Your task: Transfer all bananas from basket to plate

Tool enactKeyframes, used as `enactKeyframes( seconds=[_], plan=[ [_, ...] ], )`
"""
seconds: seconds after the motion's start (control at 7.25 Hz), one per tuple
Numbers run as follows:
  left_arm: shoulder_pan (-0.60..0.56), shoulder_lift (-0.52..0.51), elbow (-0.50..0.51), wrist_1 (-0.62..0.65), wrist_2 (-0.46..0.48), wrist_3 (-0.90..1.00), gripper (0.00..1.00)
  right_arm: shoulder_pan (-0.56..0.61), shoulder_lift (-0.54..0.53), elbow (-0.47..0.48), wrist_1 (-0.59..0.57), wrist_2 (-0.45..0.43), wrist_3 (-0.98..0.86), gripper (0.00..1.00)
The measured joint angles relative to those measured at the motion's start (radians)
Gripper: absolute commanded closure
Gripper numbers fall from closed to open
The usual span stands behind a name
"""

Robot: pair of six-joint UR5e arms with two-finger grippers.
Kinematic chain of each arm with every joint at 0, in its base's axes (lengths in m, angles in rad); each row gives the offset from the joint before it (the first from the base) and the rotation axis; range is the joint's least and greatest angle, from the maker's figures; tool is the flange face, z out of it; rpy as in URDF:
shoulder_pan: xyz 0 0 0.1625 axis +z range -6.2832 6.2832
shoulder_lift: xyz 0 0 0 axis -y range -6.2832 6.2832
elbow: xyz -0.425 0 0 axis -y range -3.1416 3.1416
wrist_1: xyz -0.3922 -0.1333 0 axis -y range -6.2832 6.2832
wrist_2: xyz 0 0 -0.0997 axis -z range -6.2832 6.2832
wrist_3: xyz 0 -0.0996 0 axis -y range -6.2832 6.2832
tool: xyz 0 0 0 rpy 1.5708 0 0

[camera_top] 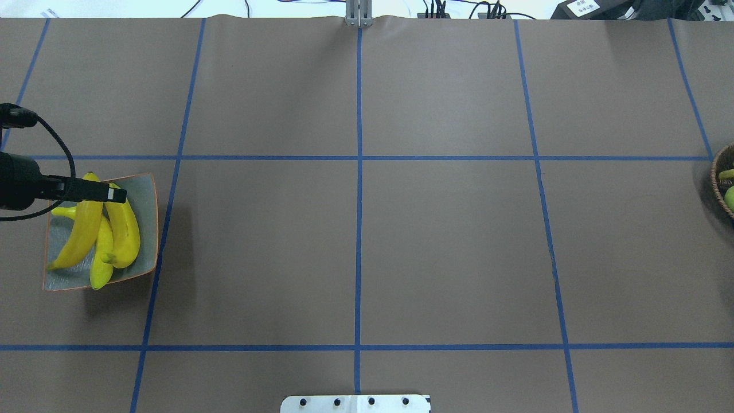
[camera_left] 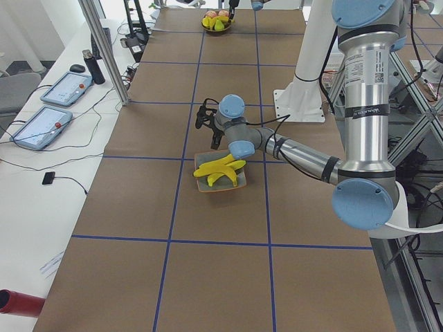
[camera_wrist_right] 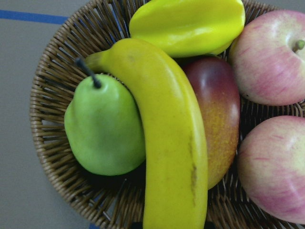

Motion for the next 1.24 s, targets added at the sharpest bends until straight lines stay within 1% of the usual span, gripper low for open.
enactKeyframes(
  seconds=[0.41,0.97,1.24],
  plan=[
    [0.001,-0.003,0.000,0.001,0.000,-0.001,0.01,0.011,0.008,0.009,0.001,0.000,-0.016,1.00],
    [0.002,-0.004,0.000,0.001,-0.002,-0.007,0.01,0.150,0.018,0.022,0.002,0.008,-0.086,1.00],
    [0.002,-0.004,0.001,0.000,-0.003,-0.011,0.01,0.174,0.056,0.052,0.000,0.014,-0.092,1.00]
  ],
)
